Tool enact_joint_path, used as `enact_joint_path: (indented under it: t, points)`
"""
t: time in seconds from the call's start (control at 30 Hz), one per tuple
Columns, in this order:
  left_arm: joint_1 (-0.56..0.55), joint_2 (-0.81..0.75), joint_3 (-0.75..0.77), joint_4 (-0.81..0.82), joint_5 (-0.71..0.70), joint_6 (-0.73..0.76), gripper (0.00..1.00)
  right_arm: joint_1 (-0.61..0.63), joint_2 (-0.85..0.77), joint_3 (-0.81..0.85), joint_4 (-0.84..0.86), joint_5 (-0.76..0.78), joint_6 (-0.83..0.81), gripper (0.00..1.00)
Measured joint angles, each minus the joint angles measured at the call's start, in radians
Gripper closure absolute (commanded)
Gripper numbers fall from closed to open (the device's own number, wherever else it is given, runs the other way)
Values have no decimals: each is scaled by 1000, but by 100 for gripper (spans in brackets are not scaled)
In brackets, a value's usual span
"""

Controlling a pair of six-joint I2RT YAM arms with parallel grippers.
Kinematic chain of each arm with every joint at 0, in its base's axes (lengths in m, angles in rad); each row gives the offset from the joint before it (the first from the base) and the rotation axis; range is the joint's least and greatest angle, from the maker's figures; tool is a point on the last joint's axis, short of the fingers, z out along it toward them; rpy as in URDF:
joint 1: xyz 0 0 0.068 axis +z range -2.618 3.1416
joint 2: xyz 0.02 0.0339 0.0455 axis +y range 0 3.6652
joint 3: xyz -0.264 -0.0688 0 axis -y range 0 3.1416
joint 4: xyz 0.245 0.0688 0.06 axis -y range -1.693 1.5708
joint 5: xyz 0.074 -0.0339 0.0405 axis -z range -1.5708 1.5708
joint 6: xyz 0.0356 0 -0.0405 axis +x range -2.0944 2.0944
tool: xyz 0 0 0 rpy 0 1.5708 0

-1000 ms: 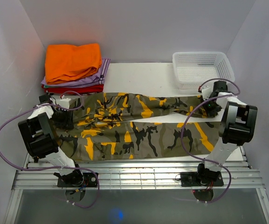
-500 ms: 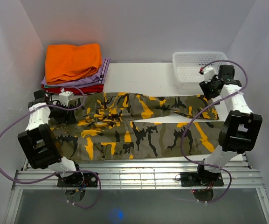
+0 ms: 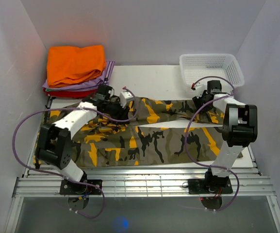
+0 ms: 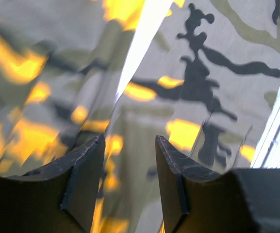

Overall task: Fold and stack the trousers
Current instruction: Flatten the trousers out

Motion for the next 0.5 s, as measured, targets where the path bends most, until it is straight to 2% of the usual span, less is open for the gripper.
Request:
enact_joint_path:
  t: [0.13, 0.27, 0.43, 0.5]
  points:
    - [-175, 140, 19, 134, -93, -98, 45, -3, 14, -19, 92, 67, 2, 60]
    - [-299, 288, 89, 233, -194, -158, 45, -2, 23, -30, 171, 140, 2, 60]
    - [-376, 409, 145, 315, -290, -205, 47, -2, 34, -41, 242, 220, 2, 60]
    - [-382, 451, 165, 331, -301, -222, 52, -3, 39, -41, 257, 245, 2, 60]
